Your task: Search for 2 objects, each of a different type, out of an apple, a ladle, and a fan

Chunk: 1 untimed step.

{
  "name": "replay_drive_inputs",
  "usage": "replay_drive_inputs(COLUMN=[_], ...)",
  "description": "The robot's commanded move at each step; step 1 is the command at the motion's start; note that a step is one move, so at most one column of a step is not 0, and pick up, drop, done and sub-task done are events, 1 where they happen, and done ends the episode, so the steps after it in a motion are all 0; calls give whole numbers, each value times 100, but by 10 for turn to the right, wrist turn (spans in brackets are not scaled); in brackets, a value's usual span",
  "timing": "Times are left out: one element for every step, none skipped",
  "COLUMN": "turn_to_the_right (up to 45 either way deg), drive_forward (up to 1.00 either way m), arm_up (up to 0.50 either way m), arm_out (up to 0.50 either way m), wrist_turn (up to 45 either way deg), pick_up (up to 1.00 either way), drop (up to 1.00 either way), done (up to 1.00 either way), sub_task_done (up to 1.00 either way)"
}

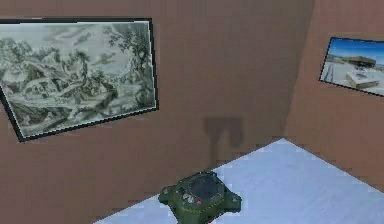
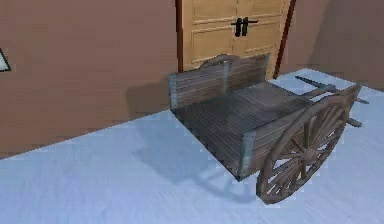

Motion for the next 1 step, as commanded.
replay_drive_inputs(turn_to_the_right=[450], drive_forward=[0], arm_up=[0], arm_out=[0], wrist_turn=[0], pick_up=[0], drop=[0], done=[0], sub_task_done=[0])
